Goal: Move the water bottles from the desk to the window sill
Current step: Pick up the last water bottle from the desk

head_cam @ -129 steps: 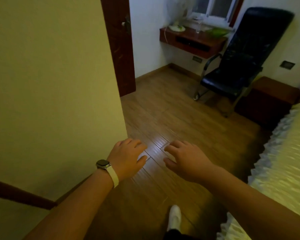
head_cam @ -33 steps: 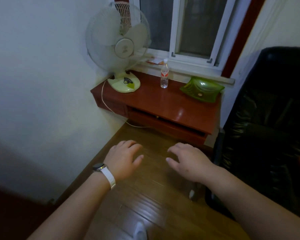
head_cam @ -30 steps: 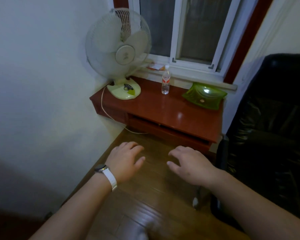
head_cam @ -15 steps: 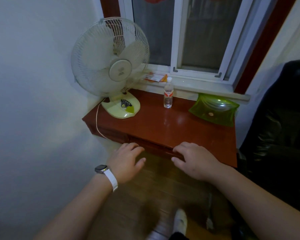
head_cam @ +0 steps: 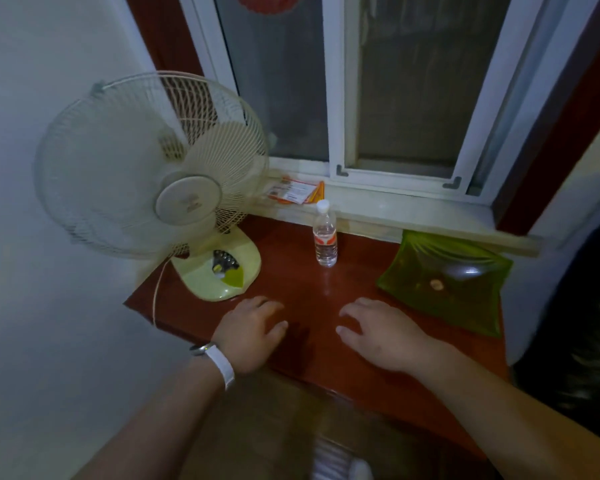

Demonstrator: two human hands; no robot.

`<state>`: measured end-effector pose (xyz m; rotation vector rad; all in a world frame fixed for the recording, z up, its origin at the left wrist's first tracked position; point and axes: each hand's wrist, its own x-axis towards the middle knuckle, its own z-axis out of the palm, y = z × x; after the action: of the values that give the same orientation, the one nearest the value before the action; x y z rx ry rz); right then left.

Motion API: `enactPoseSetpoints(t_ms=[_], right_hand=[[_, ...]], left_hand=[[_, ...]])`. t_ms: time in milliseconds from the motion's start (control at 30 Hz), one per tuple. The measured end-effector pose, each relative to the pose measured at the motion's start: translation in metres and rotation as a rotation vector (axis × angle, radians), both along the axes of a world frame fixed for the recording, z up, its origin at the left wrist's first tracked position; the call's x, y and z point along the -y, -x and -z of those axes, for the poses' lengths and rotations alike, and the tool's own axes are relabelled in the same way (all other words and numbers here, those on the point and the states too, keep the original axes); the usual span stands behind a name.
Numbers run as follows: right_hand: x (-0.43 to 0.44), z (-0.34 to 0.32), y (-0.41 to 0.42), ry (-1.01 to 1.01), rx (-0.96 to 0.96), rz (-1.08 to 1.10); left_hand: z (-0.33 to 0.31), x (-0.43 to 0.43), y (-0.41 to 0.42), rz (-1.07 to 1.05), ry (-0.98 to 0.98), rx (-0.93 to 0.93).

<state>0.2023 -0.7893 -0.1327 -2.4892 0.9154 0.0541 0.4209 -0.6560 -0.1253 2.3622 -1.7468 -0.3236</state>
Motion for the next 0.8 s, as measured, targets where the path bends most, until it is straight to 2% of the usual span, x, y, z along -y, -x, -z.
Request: enactPoseSetpoints(t_ms=[100,200,400,567,667,800], right_hand=[[0.038,0.008,-0.004,-0.092,0.034,0.057],[0.058,0.013,-0.013,-0.181,0.103,0.097],[0.112,0.027,-0.040,-0.425,0.239,0.306],[0.144,0.046,-0.066,-0.534,0.333,0.479],[0.160,0.059,-0.081,-0.584,0.339,0.591],[0.176,0.074,-0.100,-0.741,0.379,0.729]], left_hand=[[0.010,0.039,-0.005,-0.098,0.058,-0.231],[0.021,0.065,-0.014,-0.136,0.057,-0.299],[0.037,0.137,-0.029,-0.367,0.134,-0.662],[0.061,0.192,-0.042,-0.497,0.195,-0.863],[0.077,0.220,-0.052,-0.506,0.181,-0.924],[0.089,0.255,-0.072,-0.408,0.118,-0.988]])
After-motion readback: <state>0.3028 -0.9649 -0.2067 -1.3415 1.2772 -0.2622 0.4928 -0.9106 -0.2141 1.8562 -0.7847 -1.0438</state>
